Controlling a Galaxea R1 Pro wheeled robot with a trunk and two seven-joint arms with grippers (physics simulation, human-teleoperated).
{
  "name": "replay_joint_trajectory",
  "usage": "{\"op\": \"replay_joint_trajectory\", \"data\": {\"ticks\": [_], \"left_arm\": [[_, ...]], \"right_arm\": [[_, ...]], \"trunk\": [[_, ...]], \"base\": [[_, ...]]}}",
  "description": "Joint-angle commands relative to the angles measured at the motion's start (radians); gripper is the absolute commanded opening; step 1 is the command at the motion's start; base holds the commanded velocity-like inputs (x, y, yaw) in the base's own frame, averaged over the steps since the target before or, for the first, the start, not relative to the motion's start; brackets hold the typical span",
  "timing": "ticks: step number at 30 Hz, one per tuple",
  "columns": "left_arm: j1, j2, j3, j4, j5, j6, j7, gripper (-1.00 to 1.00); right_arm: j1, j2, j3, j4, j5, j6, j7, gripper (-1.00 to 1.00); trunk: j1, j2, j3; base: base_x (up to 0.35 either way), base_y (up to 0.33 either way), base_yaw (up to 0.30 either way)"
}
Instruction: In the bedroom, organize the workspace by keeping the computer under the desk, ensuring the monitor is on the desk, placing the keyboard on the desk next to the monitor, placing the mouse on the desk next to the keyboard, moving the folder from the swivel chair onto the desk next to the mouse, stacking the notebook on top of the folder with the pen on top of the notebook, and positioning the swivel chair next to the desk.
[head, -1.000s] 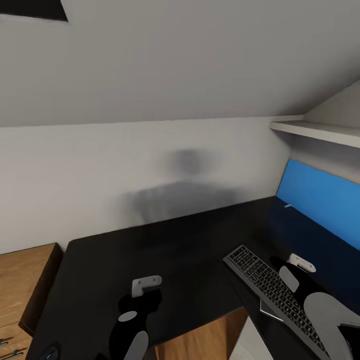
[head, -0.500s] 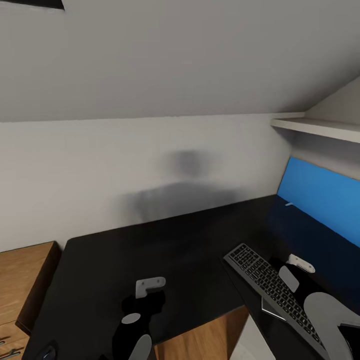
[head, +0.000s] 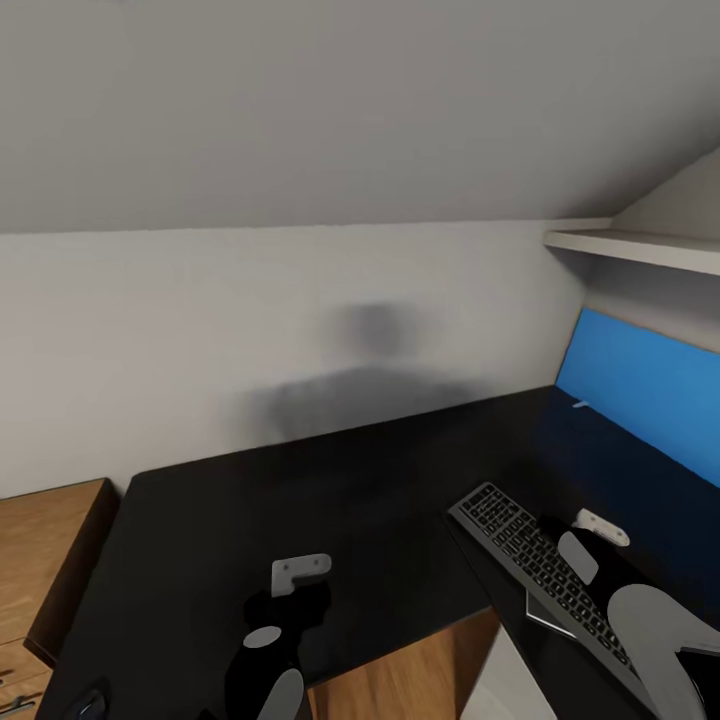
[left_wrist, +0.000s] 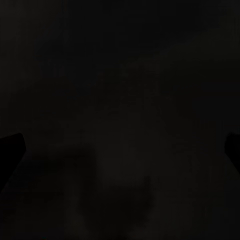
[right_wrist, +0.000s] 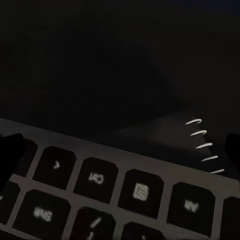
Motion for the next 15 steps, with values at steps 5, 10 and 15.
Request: {"op": "replay_joint_trajectory", "data": {"ticks": [5,10,15], "left_arm": [[-0.001,0.0,-0.001,-0.001,0.009,0.002,0.01,1.0],[-0.001,0.0,-0.001,-0.001,0.01,0.002,0.01,1.0],[-0.001,0.0,-0.001,-0.001,0.01,0.002,0.01,1.0]], "right_arm": [[0.0,0.0,0.001,-0.003,-0.01,0.011,-0.004,1.0],[0.0,0.0,0.001,-0.003,-0.011,0.013,-0.004,1.0],[0.0,0.001,0.001,-0.004,-0.012,0.023,-0.003,1.0]], "trunk": [[0.015,-0.029,-0.014],[0.015,-0.029,-0.014],[0.015,-0.029,-0.014]], "base": [[0.0,0.0,0.0],[0.0,0.0,0.0],[0.0,0.0,0.0]]}}
